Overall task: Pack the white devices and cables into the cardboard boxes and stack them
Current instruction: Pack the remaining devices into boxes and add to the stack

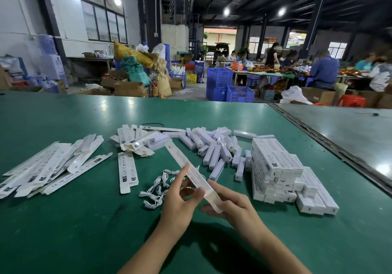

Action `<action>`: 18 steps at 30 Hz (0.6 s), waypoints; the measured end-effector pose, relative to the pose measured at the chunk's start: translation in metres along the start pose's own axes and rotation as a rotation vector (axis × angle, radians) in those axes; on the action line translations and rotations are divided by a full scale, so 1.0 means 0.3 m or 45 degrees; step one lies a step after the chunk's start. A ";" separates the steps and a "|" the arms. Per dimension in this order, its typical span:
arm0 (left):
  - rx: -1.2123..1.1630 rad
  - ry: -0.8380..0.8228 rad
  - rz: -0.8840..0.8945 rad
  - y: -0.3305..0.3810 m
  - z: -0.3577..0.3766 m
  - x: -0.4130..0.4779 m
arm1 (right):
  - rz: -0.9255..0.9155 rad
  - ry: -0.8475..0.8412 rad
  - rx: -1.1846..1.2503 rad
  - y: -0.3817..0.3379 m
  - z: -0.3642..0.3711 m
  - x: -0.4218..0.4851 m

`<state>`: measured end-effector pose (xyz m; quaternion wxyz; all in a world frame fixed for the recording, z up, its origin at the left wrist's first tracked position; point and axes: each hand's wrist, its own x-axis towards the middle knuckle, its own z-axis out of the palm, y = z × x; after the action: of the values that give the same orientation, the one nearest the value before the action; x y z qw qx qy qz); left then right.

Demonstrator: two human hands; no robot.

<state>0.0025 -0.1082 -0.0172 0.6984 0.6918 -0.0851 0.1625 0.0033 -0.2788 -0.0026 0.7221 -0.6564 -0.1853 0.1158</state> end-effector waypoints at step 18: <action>0.226 -0.163 0.024 0.003 -0.009 -0.029 | -0.185 0.076 -0.420 0.011 -0.011 -0.002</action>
<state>-0.0061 -0.1064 -0.0195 0.6261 0.7590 -0.1213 0.1313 0.0044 -0.2817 -0.0061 0.6164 -0.7539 -0.2270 0.0119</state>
